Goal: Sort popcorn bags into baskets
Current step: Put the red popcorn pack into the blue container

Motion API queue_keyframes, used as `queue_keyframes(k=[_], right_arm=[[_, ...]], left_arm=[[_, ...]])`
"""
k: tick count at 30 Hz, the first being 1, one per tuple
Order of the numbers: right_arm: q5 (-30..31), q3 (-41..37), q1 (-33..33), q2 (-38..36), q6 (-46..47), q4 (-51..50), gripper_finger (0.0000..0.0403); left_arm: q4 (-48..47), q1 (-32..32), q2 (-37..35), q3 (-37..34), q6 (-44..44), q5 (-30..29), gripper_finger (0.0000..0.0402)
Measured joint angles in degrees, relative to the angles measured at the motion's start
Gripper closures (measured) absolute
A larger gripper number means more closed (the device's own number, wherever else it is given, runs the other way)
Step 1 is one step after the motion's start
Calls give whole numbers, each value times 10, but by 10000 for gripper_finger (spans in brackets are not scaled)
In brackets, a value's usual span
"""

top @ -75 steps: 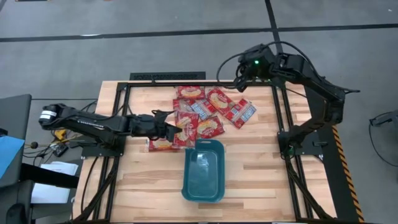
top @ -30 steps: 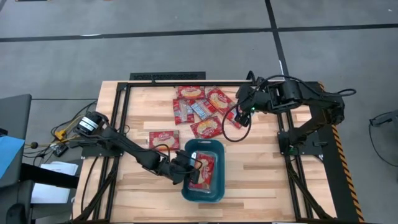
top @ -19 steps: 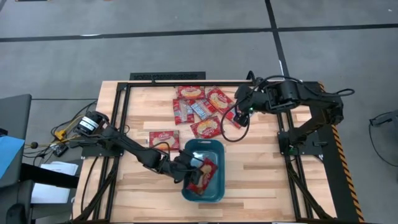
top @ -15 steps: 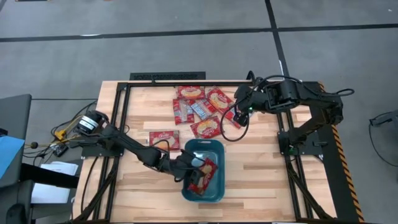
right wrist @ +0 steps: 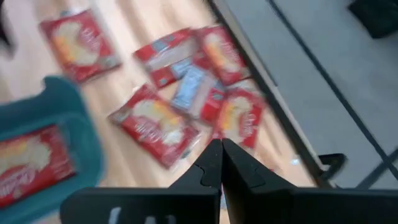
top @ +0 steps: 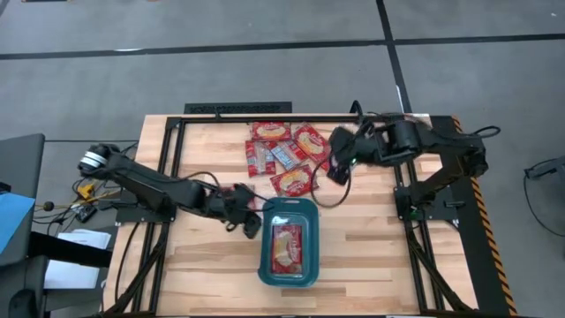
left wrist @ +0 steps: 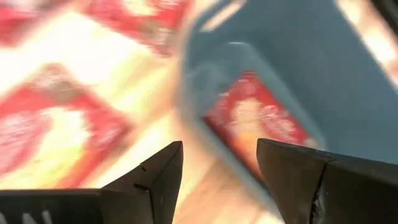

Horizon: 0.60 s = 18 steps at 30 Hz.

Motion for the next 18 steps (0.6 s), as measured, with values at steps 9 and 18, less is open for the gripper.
queue_keyframes(k=[9,18], right_arm=[[-4,-119,28,0,-10,108,376],[-102,-170,26,0,-86,262,377]], left_arm=[[-82,26,-113,-149,-15,-18,188],[-57,175,-120,-213,206,-14,123]])
